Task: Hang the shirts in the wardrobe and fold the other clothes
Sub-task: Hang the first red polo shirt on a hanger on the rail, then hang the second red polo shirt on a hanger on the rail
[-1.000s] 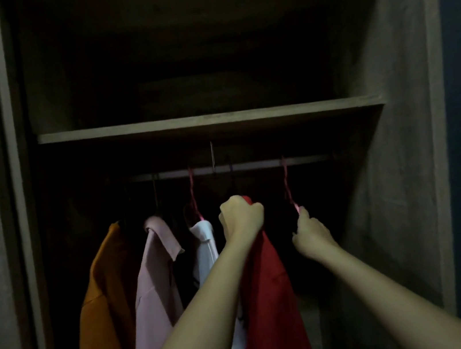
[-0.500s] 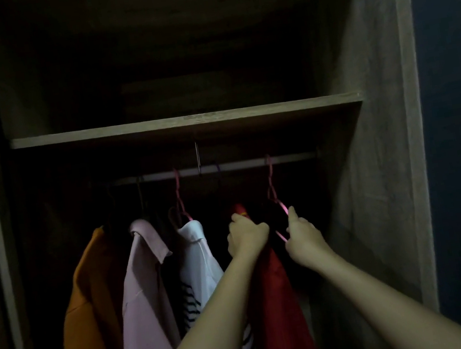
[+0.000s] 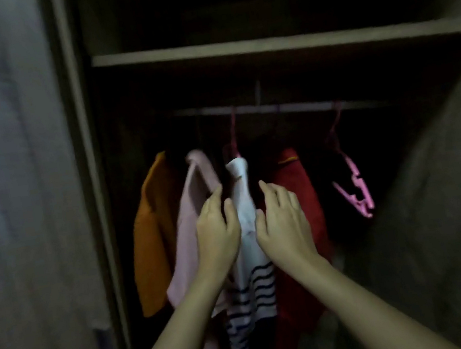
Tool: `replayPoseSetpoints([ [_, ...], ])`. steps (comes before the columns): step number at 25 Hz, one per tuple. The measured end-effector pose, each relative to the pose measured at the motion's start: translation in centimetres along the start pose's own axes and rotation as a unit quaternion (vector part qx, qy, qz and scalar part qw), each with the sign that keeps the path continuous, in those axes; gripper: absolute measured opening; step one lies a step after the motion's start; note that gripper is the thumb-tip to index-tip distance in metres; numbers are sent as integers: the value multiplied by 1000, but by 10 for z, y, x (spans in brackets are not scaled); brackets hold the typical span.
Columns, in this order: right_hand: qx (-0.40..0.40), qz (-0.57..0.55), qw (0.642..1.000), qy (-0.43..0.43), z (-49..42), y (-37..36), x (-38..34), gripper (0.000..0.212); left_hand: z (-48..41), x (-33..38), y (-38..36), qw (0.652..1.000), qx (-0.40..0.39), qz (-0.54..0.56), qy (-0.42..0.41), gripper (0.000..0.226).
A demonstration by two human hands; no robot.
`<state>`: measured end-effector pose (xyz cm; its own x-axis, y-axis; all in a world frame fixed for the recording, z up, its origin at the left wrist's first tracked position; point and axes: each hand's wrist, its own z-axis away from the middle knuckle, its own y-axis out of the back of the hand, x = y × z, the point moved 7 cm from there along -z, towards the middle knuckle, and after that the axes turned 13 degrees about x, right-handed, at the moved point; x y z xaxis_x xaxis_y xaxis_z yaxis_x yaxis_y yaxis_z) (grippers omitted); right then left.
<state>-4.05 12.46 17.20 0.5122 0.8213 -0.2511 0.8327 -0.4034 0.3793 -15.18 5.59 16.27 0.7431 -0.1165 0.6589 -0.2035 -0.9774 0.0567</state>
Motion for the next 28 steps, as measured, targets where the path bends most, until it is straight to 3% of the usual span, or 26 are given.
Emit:
replayPoseSetpoints([
  [2, -41, -50, 997, 35, 29, -36, -46, 54, 14, -48, 55, 998, 18, -62, -25, 39],
  [5, -101, -127, 984, 72, 79, -84, -124, 52, 39, -118, 147, 988, 19, -152, 22, 43],
  [8, -169, -200, 959, 106, 140, -125, -222, 50, 63, -179, 261, 957, 27, -285, 55, 49],
  [12, -280, -265, 911, 145, 225, -165, -349, 52, 96, -255, 412, 881, -14, -467, 80, 59],
  [19, -408, -248, 868, 136, 327, -239, -467, 55, 133, -361, 590, 737, -106, -644, 176, 69],
  [21, -444, -230, 858, 120, 345, -258, -476, 61, 134, -374, 597, 736, -124, -651, 139, 62],
  [24, -481, -213, 841, 123, 361, -287, -487, 69, 134, -377, 602, 781, -50, -622, 32, 44],
  [28, -341, -289, 884, 137, 353, -289, -496, 20, 141, -350, 604, 815, 65, -563, -119, 18],
])
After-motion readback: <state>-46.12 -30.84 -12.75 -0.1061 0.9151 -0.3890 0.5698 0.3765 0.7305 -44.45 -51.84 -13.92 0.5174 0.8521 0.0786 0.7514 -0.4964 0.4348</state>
